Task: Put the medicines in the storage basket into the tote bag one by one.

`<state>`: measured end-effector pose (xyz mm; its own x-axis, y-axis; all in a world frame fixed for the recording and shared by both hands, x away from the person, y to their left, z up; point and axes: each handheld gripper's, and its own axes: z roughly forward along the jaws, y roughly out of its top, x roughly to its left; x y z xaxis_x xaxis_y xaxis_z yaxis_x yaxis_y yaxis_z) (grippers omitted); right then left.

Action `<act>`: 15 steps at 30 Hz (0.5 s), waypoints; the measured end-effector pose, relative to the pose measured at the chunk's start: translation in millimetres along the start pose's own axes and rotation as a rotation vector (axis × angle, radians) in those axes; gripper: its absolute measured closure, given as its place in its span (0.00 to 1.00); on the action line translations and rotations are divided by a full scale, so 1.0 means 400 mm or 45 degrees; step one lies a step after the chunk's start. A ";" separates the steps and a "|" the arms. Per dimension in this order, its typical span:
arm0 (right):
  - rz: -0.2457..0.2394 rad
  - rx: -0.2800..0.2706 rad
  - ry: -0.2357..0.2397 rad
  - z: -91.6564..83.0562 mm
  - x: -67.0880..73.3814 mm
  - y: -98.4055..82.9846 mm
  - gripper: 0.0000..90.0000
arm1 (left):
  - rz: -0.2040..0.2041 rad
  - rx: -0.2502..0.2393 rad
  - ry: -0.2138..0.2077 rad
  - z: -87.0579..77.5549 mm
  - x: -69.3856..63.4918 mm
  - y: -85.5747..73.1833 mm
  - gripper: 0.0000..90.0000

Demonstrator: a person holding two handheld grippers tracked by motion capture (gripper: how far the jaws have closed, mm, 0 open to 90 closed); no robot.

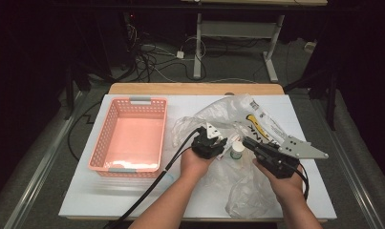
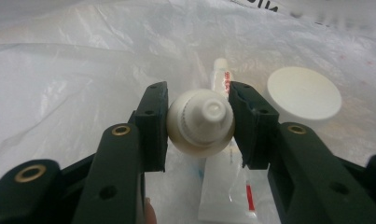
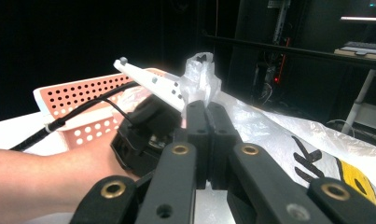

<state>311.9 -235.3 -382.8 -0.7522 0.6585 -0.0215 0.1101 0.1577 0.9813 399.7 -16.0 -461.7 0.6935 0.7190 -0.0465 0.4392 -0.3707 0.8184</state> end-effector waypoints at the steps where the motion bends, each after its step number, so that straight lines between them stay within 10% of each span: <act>1: 0.002 0.000 -0.001 0.000 0.000 0.000 1.00 | -0.006 0.001 0.011 0.006 0.000 0.001 0.64; 15: 0.001 -0.003 0.007 0.000 0.001 0.000 1.00 | -0.009 0.069 -0.033 -0.004 0.014 0.005 0.54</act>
<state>311.6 -234.9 -382.8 -0.7558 0.6545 -0.0200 0.1087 0.1555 0.9818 403.3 -11.7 -459.3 0.7043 0.7066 -0.0678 0.4742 -0.3972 0.7857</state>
